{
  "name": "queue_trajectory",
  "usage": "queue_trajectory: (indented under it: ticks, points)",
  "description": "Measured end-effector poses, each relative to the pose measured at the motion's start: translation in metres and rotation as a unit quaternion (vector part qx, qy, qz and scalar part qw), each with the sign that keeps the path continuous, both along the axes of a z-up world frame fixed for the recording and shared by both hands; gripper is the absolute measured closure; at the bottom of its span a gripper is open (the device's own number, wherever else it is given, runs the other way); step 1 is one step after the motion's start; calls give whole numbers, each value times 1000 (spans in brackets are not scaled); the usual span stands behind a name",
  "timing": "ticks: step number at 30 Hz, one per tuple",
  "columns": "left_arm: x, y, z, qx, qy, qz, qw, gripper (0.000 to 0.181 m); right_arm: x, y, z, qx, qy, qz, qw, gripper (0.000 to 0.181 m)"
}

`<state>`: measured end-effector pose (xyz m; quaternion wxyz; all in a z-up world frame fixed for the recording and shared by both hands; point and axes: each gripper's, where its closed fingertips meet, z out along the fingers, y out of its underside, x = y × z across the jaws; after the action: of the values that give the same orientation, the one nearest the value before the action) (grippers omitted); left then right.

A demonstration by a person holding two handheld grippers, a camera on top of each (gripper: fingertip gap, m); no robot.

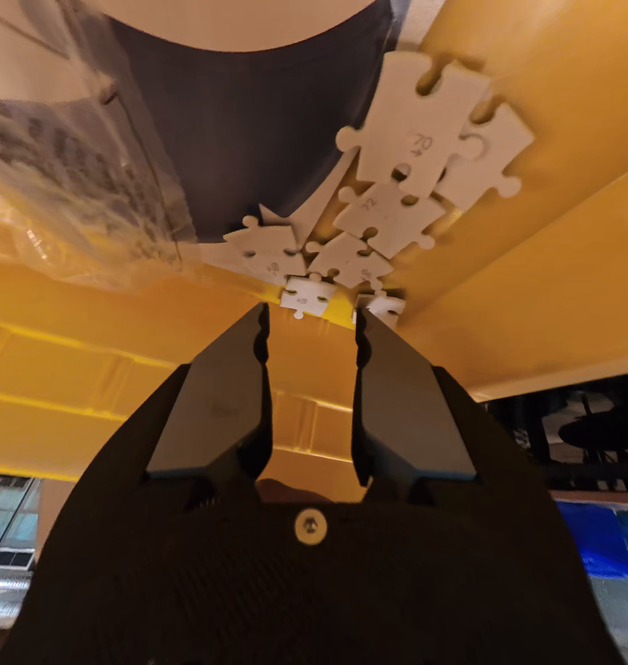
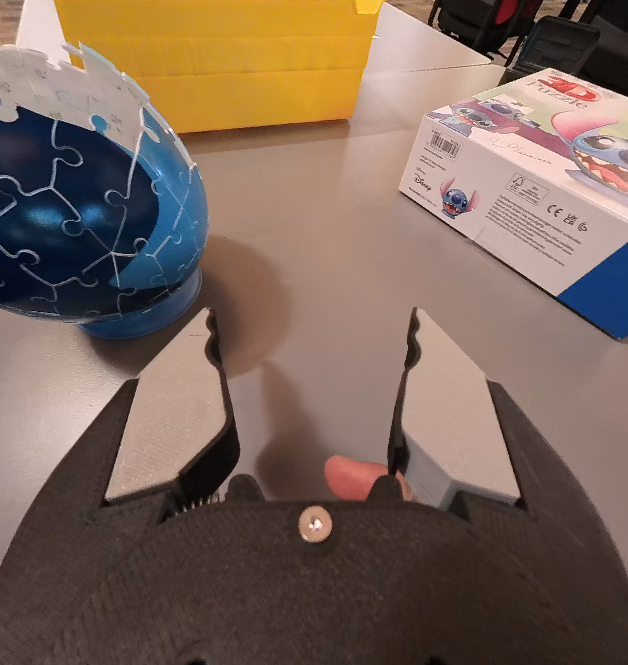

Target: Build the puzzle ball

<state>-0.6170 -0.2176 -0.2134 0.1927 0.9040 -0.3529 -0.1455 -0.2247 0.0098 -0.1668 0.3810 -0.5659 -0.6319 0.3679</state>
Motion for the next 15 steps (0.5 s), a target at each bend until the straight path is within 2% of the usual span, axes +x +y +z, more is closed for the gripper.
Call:
queue_trajectory:
  ticks: [3, 6, 9, 15]
  points:
    - [5, -5, -2, -33, -19, 4, 999, 150, 0, -4, -1, 1, -2, 8, 1000, 79]
    - [2, -2, 0, -35, -2, 1, 999, 143, 0, -6, -1, 6, -3, 11, 1000, 79]
    - [-4, 1, 4, -30, 11, -5, 999, 153, 0, -6, -1, 5, -2, 11, 1000, 79]
    - [-5, 4, 6, -18, 3, 9, 1000, 148, 0, -6, -1, 2, -3, 10, 1000, 80]
